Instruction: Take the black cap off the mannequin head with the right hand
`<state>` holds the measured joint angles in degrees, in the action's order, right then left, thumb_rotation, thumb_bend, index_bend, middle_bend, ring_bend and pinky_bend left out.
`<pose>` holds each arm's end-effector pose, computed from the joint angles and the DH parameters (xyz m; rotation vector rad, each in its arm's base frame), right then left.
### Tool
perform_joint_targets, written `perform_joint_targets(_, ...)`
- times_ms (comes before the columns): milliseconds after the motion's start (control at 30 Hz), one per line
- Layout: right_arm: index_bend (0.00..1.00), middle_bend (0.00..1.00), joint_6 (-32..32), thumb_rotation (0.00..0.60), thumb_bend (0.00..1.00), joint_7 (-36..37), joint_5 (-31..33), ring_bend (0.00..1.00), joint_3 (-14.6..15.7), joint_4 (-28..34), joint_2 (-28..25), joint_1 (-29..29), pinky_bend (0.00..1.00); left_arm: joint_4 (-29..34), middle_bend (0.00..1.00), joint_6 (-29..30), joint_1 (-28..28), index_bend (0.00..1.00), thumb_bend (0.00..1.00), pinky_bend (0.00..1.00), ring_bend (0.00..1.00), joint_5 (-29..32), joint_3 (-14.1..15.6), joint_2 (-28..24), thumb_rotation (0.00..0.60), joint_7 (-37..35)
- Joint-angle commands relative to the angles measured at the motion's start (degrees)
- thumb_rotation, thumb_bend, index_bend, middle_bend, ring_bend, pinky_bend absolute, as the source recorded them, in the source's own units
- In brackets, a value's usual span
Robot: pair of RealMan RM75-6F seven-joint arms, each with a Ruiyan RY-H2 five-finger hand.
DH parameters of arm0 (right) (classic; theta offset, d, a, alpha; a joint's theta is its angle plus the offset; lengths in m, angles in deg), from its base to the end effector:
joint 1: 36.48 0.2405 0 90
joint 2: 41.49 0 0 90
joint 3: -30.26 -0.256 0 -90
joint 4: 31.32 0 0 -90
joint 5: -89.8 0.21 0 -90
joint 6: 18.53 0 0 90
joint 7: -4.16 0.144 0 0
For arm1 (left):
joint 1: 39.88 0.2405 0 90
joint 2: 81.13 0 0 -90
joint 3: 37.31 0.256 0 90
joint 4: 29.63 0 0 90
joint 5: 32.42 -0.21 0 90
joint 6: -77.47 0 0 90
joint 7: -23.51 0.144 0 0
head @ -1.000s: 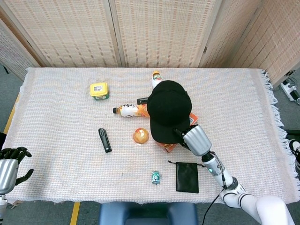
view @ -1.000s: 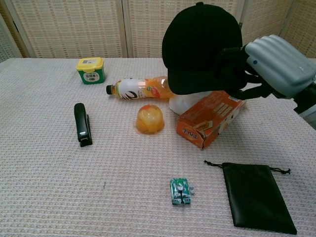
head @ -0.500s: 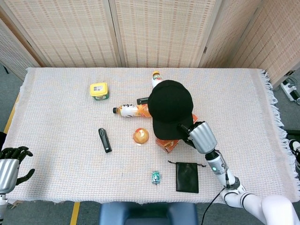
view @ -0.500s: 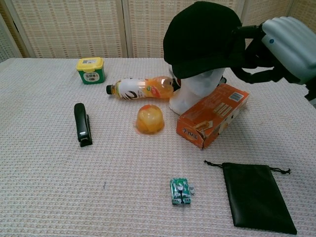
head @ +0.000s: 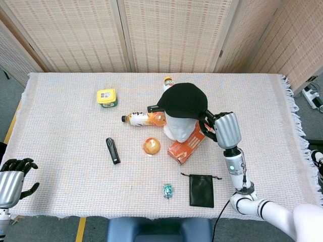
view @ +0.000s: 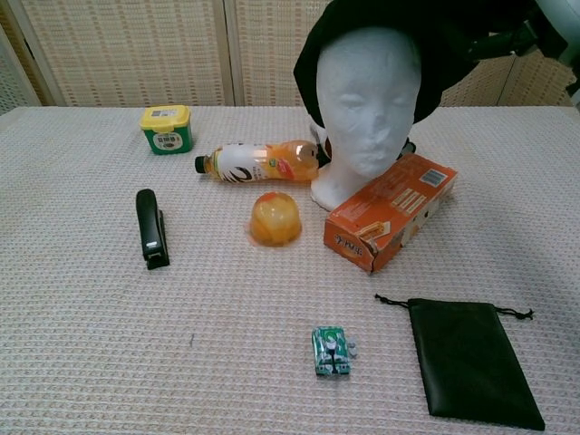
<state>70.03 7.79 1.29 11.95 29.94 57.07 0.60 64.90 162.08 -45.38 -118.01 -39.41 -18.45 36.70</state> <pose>-0.1525 -0.3596 0.0572 1.3500 -0.5214 1.5769 -0.3058 0.1812 0.1610 -1.4665 -0.7459 -0.7358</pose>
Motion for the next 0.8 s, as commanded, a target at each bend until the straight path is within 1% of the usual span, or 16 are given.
perform_joint_targets(33, 0.84, 1.0, -1.7, 0.6, 0.91, -0.8, 2.1, 1.0, -1.4, 2.1, -1.4, 0.5, 1.0, 0.0, 0.32, -0.2, 0.0, 0.43, 0.25, 0.24, 0.3, -0.1, 0.1, -0.1, 0.6, 0.0)
perform_joint_targets(233, 0.84, 1.0, -5.5, 0.6, 0.91, -2.4, 6.1, 1.0, -4.0, 5.4, -4.4, 1.3, 1.0, 0.0, 0.32, -0.8, -0.2, 0.43, 0.25, 0.24, 0.3, 0.0, 0.4, -0.1, 0.6, 0.1)
perform_joint_targets(467, 0.84, 1.0, -8.4, 0.6, 0.91, -3.6, 9.5, 1.0, -6.3, 4.6, -6.2, 2.7, 1.0, 0.0, 0.32, -1.3, -0.3, 0.43, 0.24, 0.24, 0.3, 0.2, 0.6, -0.1, 0.6, 0.3)
perform_joint_targets(600, 0.84, 1.0, -10.8, 0.6, 0.91, -4.0, 11.2, 1.0, -6.7, 4.2, -7.9, 3.0, 1.0, 0.0, 0.32, -1.4, -0.4, 0.42, 0.24, 0.24, 0.3, 0.3, 0.7, -0.2, 0.6, 0.4)
perform_joint_targets(800, 0.84, 1.0, -13.7, 0.6, 0.91, -4.8, 12.8, 1.0, -5.5, 6.4, -12.0, 1.7, 1.0, 0.2, 0.32, -1.9, -0.6, 0.42, 0.24, 0.24, 0.3, 0.4, 0.8, -0.2, 0.6, 0.6)
